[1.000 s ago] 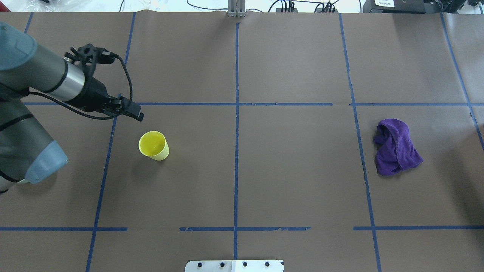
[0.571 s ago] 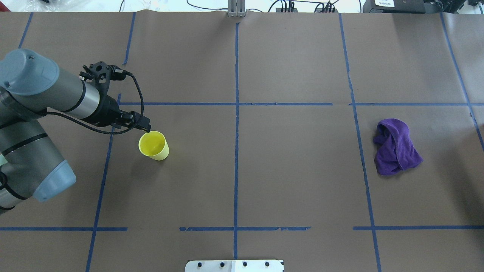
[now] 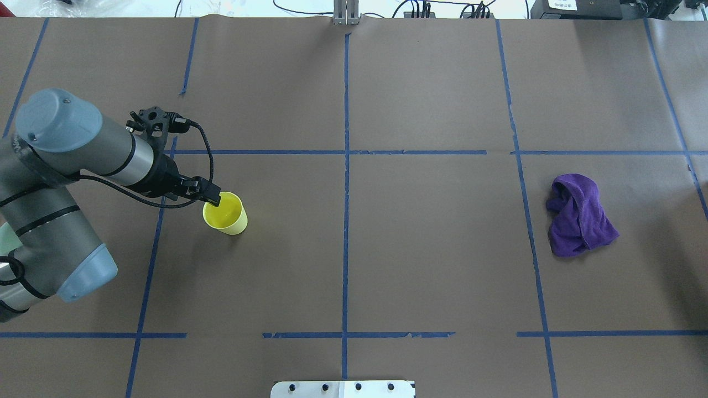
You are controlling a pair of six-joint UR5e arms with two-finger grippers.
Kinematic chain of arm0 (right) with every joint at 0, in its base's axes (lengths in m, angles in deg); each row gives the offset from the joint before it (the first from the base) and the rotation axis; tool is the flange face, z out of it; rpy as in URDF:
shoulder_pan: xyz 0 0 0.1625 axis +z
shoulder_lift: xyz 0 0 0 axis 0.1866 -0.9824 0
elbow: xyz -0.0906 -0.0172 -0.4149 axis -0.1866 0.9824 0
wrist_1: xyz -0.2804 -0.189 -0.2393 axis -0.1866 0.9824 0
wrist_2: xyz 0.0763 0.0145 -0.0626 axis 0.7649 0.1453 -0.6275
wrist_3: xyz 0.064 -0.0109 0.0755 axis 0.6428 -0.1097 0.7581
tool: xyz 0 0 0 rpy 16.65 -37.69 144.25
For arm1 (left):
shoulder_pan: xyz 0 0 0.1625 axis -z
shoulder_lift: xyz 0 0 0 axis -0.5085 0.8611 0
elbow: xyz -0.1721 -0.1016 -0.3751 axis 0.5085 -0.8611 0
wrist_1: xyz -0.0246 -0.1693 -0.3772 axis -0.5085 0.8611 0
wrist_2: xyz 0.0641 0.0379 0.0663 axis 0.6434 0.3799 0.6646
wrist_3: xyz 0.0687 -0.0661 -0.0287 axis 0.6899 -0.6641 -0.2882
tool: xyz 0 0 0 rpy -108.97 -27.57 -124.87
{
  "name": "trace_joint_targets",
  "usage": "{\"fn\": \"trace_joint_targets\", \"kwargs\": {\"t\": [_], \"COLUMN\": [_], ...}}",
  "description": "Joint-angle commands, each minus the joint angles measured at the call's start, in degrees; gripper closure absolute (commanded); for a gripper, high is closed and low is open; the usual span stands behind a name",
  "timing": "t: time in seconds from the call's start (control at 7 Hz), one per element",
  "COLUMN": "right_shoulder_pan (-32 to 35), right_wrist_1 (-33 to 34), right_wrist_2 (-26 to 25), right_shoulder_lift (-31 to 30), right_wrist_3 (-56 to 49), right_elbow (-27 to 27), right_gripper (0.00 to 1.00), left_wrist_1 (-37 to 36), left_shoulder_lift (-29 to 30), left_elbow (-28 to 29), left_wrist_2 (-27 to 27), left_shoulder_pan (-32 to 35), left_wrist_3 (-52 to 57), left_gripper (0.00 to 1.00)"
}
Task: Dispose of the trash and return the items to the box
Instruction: 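Grasp the yellow cup with the left gripper and lift it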
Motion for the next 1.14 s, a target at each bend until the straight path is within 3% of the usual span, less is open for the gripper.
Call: {"fn": "trace_joint_targets", "kwargs": {"t": [0.0,0.14,0.43,0.57,0.86,1.0], "right_shoulder_pan": [0.1,0.1,0.0,0.0,-0.1,-0.2], "right_wrist_1": [-0.1,-0.1,0.0,-0.1,-0.3,-3.2], "right_wrist_2": [0.0,0.0,1.3,2.6,3.1,3.6], "right_shoulder_lift": [0.1,0.1,1.3,1.3,1.2,1.0], "right_wrist_3": [0.0,0.1,0.3,0.4,0.2,0.2], "right_elbow": [0.4,0.4,1.1,1.2,0.6,0.9], "right_gripper": [0.00,0.00,0.00,0.00,0.00,0.00], "left_wrist_1": [1.4,1.4,1.2,0.9,1.0,1.0], "left_shoulder_lift": [0.0,0.0,0.0,-1.3,-8.1,-11.4], "left_elbow": [0.8,0.4,-0.9,-4.6,-10.1,-10.2], "left_wrist_2": [0.0,-0.1,-0.5,-0.2,-0.8,-0.9], "left_shoulder_pan": [-0.6,-0.6,-0.2,0.7,13.3,16.7], "left_wrist_3": [0.3,0.2,0.2,-0.1,0.3,4.8], "left_gripper": [0.74,1.00,1.00,1.00,1.00,1.00]}}
